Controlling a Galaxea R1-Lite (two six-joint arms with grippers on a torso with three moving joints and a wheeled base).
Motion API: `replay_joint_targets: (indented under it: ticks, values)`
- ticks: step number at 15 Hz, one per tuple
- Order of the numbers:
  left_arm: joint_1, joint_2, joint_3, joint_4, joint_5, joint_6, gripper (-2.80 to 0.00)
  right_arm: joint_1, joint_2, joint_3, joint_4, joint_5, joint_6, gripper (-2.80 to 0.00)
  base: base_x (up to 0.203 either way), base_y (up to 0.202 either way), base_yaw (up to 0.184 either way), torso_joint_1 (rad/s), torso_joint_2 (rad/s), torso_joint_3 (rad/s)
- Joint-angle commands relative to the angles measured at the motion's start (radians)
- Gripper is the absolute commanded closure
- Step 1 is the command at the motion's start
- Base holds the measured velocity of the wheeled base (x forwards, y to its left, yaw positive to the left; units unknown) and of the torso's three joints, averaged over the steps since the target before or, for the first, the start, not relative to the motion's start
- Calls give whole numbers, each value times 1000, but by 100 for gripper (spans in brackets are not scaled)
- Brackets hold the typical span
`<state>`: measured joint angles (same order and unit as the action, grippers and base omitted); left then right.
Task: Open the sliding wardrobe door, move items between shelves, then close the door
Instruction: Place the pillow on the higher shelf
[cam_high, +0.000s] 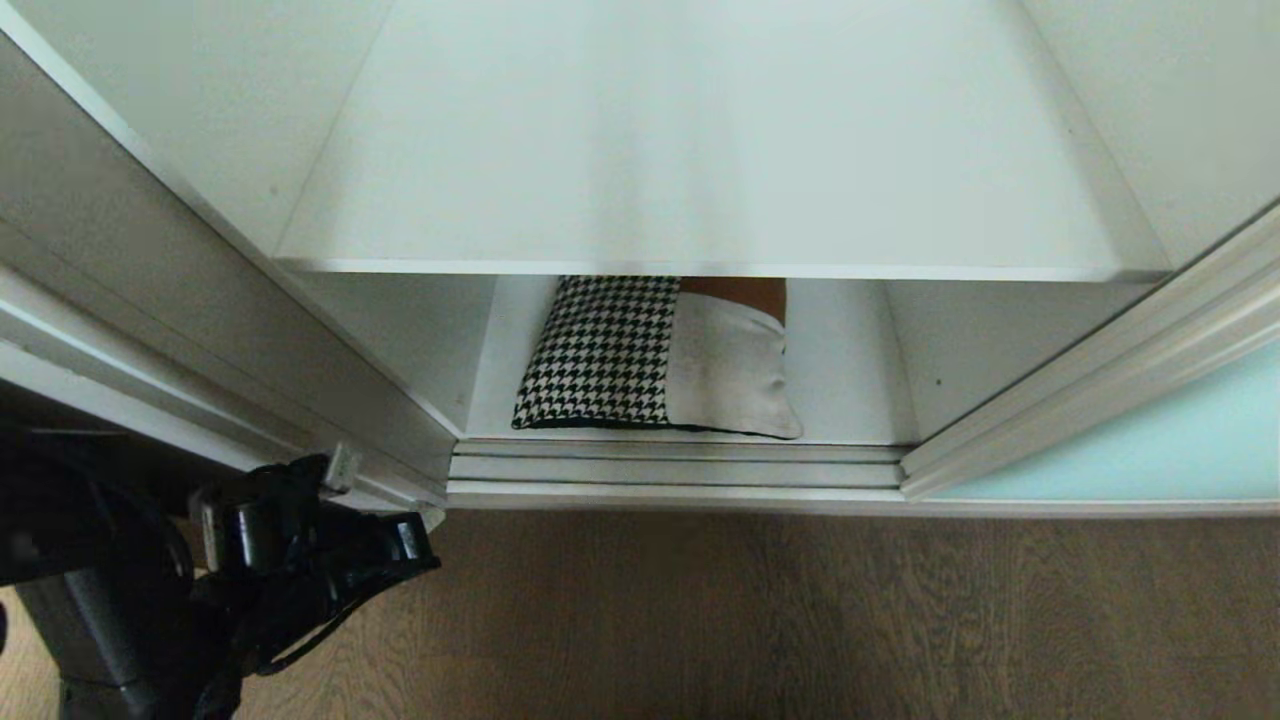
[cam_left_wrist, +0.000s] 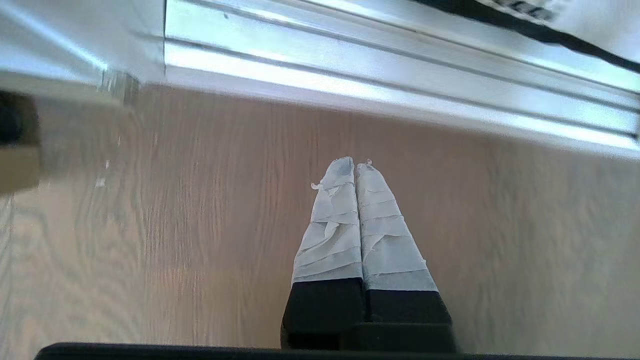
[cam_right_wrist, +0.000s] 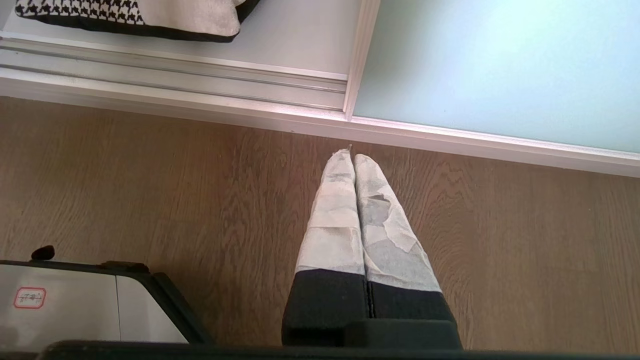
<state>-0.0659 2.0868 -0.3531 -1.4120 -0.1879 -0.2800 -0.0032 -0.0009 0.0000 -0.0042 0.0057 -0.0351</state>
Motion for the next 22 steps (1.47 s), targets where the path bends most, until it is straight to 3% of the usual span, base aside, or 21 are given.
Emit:
replay_joint_targets:
  ticks: [1, 8, 11, 12, 18, 22]
  values:
    - [-10, 109, -91, -12, 21, -2, 0, 0, -1, 0, 0, 0, 0, 0, 0, 0, 0, 0, 0, 0]
    - [-18, 256, -244, 2, 28, -16, 0, 0, -1, 0, 0, 0, 0, 0, 0, 0, 0, 0, 0, 0]
    - [-20, 254, -345, 76, 25, -53, 0, 0, -1, 0, 0, 0, 0, 0, 0, 0, 0, 0, 0, 0]
    - [-20, 248, -390, 118, 23, -70, -280, 0, -1, 0, 0, 0, 0, 0, 0, 0, 0, 0, 0, 0]
    - [-46, 282, -607, 290, 17, -109, -280, 0, -1, 0, 0, 0, 0, 0, 0, 0, 0, 0, 0, 0]
    - [-53, 319, -755, 353, 17, -175, -280, 0, -1, 0, 0, 0, 0, 0, 0, 0, 0, 0, 0, 0]
